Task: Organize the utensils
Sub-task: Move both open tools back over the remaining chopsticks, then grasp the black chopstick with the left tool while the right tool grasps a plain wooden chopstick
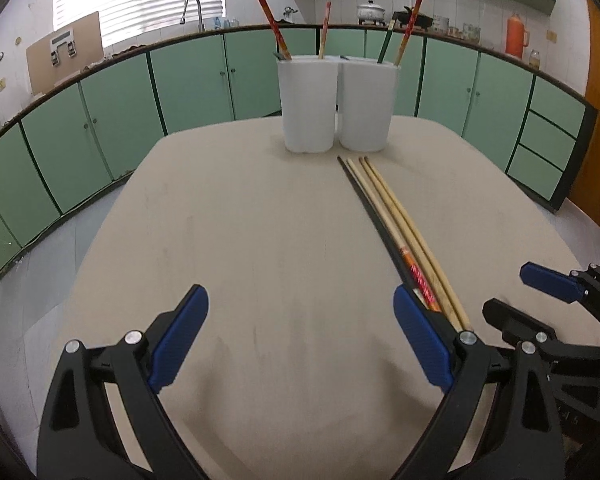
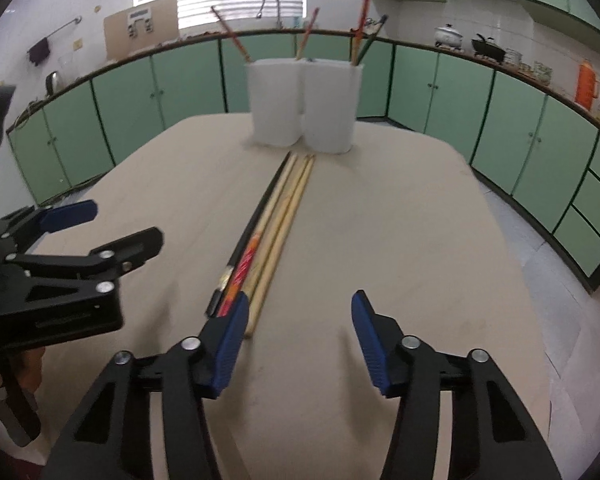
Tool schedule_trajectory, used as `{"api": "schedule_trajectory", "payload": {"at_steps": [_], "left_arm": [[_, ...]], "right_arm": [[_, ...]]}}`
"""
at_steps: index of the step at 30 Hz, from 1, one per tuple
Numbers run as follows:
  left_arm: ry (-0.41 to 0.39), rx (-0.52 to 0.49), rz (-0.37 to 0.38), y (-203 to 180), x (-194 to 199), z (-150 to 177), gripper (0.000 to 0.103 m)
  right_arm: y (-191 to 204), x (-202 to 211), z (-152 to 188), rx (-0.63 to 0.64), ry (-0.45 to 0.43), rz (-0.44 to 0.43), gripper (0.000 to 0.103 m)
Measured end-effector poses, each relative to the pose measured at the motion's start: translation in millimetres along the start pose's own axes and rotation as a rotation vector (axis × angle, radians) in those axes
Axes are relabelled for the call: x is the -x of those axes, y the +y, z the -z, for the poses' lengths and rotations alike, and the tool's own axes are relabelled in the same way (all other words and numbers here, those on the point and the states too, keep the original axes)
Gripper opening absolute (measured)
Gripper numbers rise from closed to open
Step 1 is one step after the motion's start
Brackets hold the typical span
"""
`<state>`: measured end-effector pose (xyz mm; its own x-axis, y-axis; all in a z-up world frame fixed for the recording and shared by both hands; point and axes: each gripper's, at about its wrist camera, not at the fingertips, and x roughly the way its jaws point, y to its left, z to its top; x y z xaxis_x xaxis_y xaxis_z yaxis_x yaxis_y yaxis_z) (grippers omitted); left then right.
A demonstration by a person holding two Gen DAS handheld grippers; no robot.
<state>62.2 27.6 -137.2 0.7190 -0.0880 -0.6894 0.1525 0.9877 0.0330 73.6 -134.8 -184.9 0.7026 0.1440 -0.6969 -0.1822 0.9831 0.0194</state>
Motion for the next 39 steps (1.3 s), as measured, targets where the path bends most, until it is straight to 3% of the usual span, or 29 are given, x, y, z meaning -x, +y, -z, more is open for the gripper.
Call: {"api": "schedule_trajectory", "payload": {"at_steps": [6,18,30,39], "left_arm": [[0.024,-0.010,0.000,0,-2,7,0.091],[0.034,-0.014,0.019,-2,-4,7,0.091],[0.091,-0.064,0.122,-28,-11,13,0.089],[0.131,-0.077,0.099,-35,-24,16,0.089]], "right_arm": [[8,-7,7,0.017,0.040,-0.011,0.041],[1,-13,9,-0.003,0.059,0.011,0.040],[-17,-14,9,-0.051,0.059,0.001,0.040],[-28,-14,11,-0.073,0.054,-0.002,0.039]]}}
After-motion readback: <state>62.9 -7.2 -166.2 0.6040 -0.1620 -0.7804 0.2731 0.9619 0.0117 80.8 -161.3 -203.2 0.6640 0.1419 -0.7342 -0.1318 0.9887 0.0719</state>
